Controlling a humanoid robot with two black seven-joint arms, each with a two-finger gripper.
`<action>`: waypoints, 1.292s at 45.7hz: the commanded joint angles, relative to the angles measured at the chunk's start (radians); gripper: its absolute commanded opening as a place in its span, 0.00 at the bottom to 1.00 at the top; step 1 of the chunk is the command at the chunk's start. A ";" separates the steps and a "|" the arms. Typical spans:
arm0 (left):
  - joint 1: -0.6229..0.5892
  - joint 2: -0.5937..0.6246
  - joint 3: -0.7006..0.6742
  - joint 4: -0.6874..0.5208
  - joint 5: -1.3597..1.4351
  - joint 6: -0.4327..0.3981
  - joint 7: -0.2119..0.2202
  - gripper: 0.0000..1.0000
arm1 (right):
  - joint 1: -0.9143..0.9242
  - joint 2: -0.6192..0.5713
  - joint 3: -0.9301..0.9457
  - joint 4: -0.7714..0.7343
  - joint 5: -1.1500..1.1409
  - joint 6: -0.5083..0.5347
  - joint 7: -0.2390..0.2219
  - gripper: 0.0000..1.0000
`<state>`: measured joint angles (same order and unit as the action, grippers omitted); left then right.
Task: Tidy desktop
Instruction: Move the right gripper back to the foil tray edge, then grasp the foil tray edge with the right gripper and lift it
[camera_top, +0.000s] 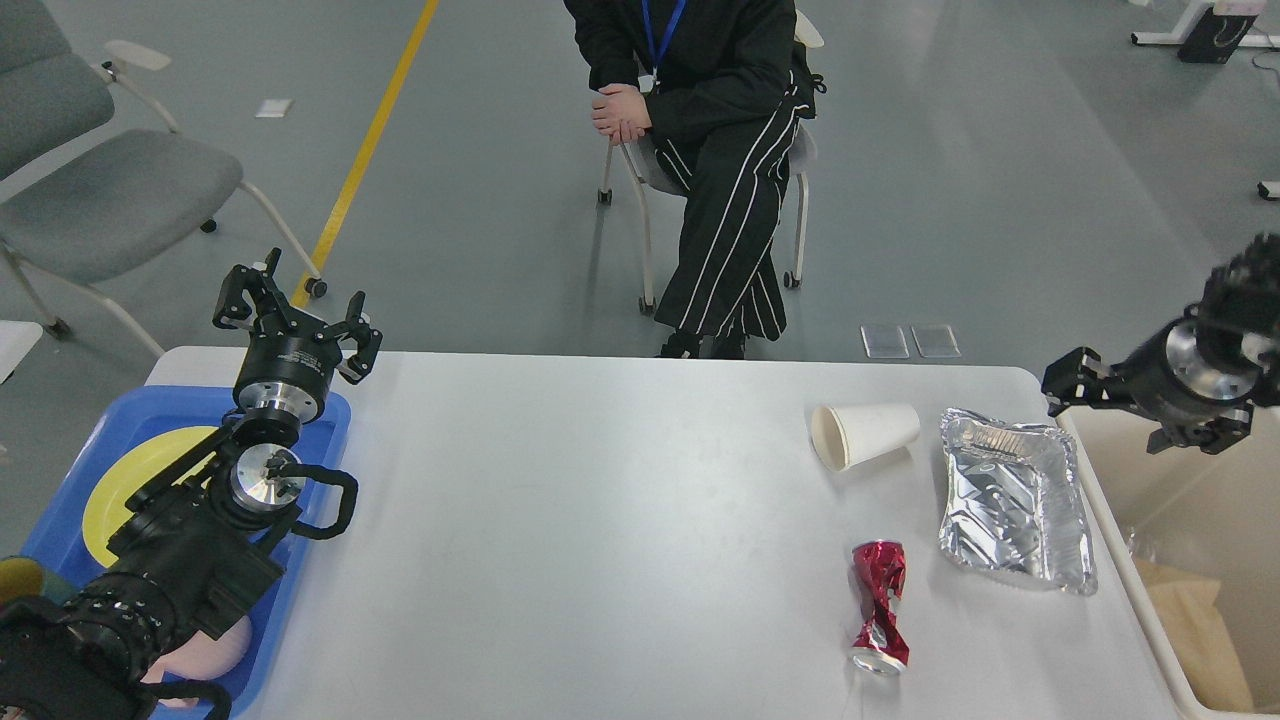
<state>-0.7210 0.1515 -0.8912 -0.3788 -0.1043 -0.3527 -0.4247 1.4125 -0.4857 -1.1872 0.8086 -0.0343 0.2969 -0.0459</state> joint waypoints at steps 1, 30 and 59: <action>0.000 -0.001 0.000 0.000 0.000 0.000 0.000 0.96 | -0.112 0.009 0.024 0.000 -0.002 -0.171 0.001 1.00; 0.000 0.000 0.000 0.000 0.000 0.000 0.000 0.96 | -0.408 0.116 0.159 -0.221 -0.003 -0.223 0.003 1.00; 0.000 0.000 0.000 0.000 0.000 0.000 0.000 0.96 | -0.498 0.128 0.164 -0.172 -0.004 -0.459 0.014 0.00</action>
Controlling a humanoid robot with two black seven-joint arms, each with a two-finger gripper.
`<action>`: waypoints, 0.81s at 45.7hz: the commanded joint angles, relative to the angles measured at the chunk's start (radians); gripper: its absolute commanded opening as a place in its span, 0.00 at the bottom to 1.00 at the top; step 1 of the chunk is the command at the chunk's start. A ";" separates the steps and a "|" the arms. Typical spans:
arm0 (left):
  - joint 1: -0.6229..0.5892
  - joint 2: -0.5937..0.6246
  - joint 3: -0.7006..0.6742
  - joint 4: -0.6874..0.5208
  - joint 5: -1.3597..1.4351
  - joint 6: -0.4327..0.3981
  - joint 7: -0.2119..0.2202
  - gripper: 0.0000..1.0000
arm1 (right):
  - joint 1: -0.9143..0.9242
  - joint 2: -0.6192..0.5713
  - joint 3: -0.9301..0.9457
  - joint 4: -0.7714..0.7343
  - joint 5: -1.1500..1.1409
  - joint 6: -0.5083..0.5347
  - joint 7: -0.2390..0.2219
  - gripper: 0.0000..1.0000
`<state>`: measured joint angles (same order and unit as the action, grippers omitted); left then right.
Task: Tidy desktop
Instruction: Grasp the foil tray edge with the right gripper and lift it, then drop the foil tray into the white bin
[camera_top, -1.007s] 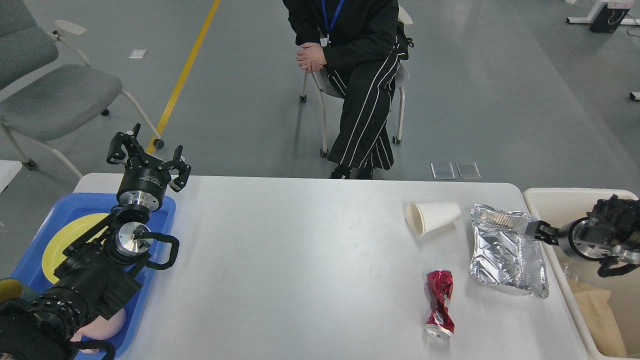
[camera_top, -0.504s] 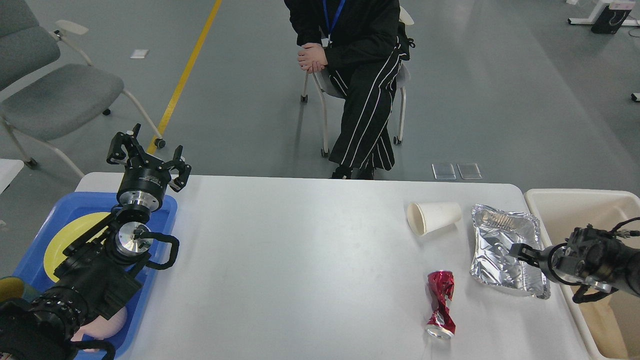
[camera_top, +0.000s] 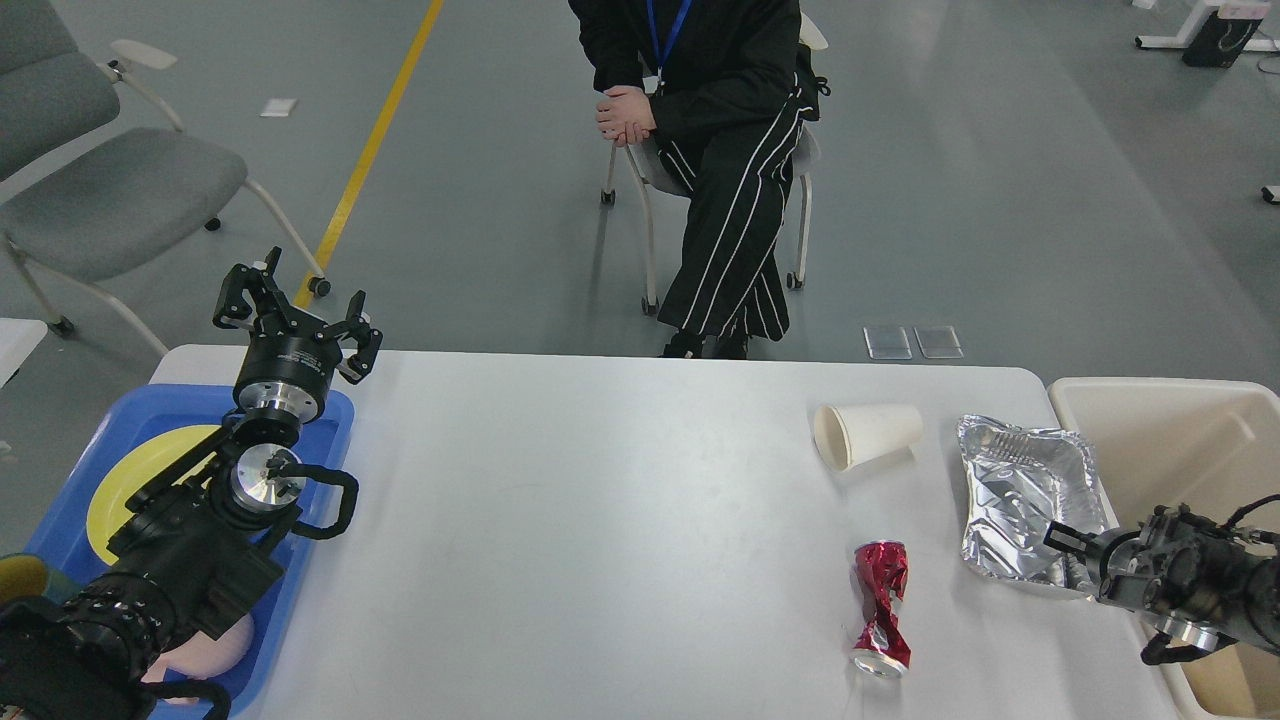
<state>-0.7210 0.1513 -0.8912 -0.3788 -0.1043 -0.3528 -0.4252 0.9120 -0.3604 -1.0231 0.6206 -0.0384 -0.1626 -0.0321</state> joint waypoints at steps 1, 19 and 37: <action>0.000 0.001 0.000 0.000 0.000 0.000 0.000 0.96 | 0.004 0.001 -0.002 0.021 0.000 0.000 0.000 0.00; 0.000 0.001 0.000 0.000 0.000 0.000 0.000 0.96 | 0.237 -0.161 0.043 0.189 0.005 0.000 -0.002 0.00; 0.000 0.001 0.000 0.000 0.000 0.000 0.000 0.96 | 0.794 -0.434 0.023 0.538 -0.028 0.063 -0.006 0.00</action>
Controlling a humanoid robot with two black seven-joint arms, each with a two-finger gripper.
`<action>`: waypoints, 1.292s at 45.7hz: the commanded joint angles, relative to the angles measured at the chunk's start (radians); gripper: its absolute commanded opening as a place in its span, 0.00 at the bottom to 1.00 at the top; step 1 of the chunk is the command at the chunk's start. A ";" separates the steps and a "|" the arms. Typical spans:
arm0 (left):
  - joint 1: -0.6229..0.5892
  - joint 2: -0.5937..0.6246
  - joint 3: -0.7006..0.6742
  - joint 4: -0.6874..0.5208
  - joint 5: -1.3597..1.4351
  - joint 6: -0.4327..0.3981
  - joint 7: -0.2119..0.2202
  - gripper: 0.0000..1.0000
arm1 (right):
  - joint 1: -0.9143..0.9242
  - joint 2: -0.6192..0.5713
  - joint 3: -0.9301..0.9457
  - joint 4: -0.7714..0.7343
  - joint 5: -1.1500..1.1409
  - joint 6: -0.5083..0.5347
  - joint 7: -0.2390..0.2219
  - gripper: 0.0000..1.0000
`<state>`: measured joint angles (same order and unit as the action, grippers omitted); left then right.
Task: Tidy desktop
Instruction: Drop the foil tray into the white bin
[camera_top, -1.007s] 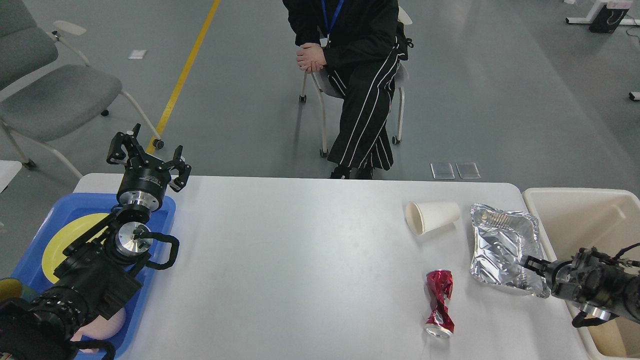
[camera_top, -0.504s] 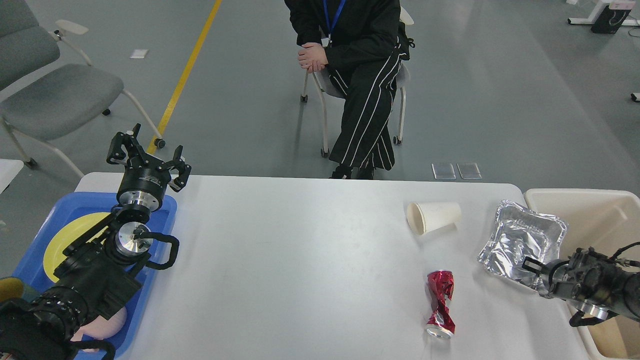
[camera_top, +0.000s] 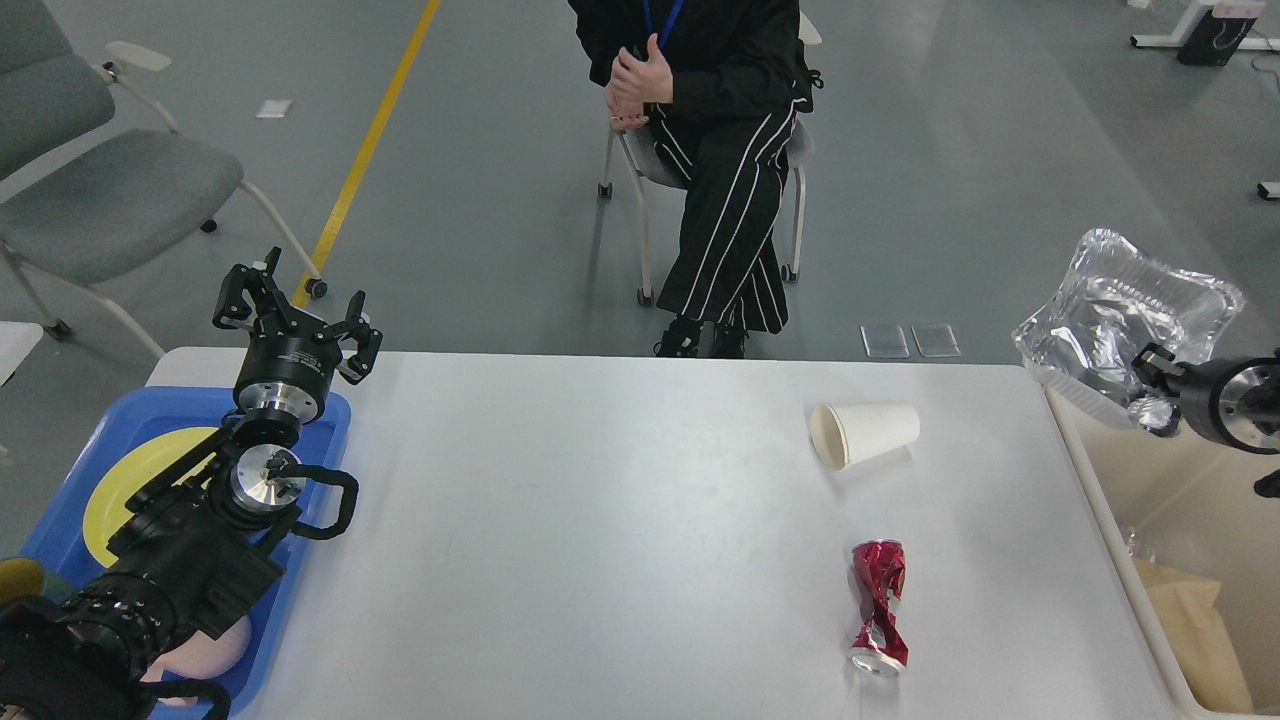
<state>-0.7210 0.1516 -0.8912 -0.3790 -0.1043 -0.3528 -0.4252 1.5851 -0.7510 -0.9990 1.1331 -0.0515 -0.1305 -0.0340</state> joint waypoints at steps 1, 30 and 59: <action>0.000 0.000 0.000 0.000 0.000 0.000 0.000 0.96 | 0.139 -0.050 -0.001 0.025 -0.016 0.037 -0.004 0.00; 0.000 -0.001 0.000 0.000 0.000 0.000 0.000 0.96 | -0.362 -0.073 0.091 -0.409 0.062 0.020 -0.009 0.00; 0.000 0.000 0.000 0.000 0.000 0.000 0.000 0.96 | -0.709 0.124 0.169 -0.650 0.067 0.011 -0.004 1.00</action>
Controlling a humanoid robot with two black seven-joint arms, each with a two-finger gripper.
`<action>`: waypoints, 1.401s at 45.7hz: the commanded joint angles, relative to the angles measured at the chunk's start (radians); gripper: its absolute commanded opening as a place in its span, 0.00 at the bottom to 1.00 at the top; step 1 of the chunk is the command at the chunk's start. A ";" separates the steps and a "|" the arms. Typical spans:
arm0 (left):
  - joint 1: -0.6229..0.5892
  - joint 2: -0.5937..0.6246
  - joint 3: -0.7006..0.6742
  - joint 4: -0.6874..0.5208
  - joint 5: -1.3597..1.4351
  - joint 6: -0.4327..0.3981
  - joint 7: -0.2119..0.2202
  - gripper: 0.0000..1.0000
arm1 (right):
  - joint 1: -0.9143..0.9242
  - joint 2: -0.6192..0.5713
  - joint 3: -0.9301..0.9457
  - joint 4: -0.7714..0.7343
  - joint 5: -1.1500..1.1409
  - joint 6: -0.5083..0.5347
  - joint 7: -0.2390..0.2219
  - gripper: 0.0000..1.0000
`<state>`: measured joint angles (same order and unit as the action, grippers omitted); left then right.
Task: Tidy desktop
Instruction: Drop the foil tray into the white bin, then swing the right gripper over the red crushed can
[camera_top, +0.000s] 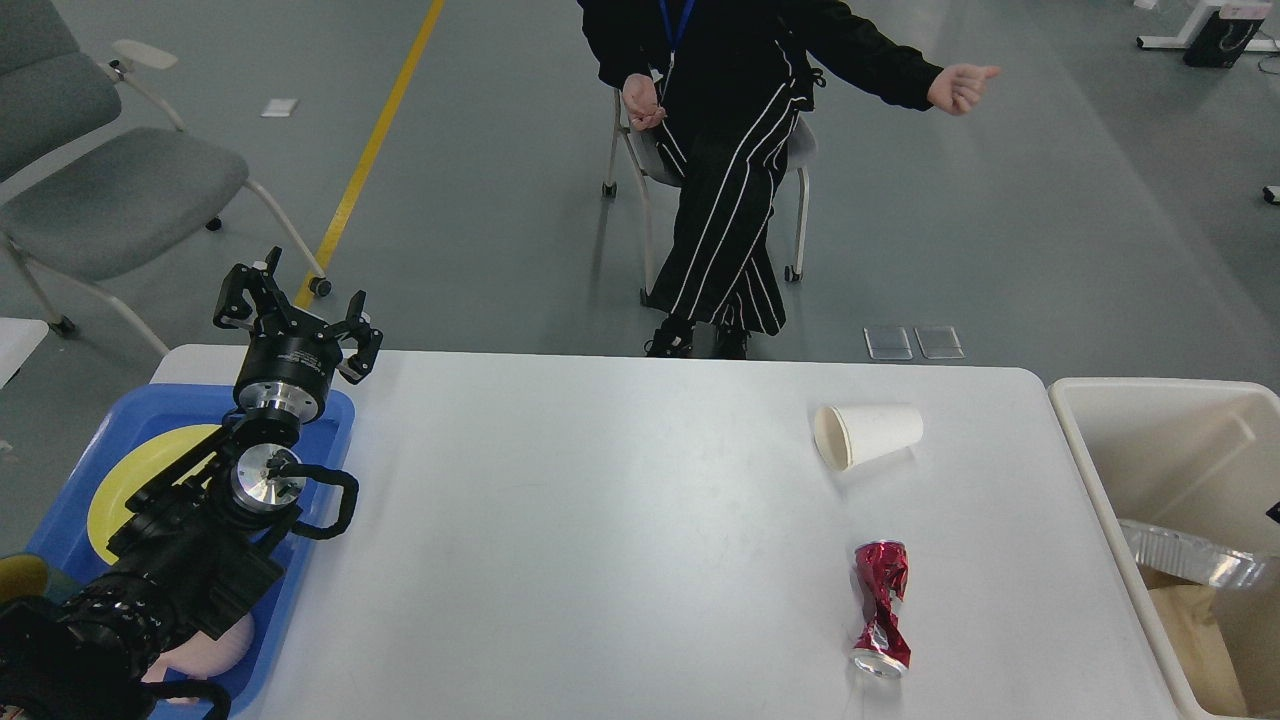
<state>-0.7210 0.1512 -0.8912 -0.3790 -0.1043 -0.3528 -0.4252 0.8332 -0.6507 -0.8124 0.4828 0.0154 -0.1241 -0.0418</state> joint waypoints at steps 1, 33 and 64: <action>0.000 -0.001 0.000 0.000 0.000 0.000 0.000 0.96 | 0.065 0.026 -0.027 0.002 0.000 0.009 0.003 1.00; 0.000 0.001 0.000 0.000 0.000 0.000 0.000 0.96 | 0.926 0.348 -0.389 0.456 0.006 0.612 0.003 1.00; 0.000 0.001 0.000 0.000 0.000 0.000 0.000 0.96 | 1.105 0.319 -0.353 0.731 -0.012 0.879 -0.006 1.00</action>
<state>-0.7210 0.1520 -0.8912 -0.3790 -0.1043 -0.3528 -0.4251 2.0761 -0.3354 -1.1721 1.2204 0.0147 0.8357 -0.0443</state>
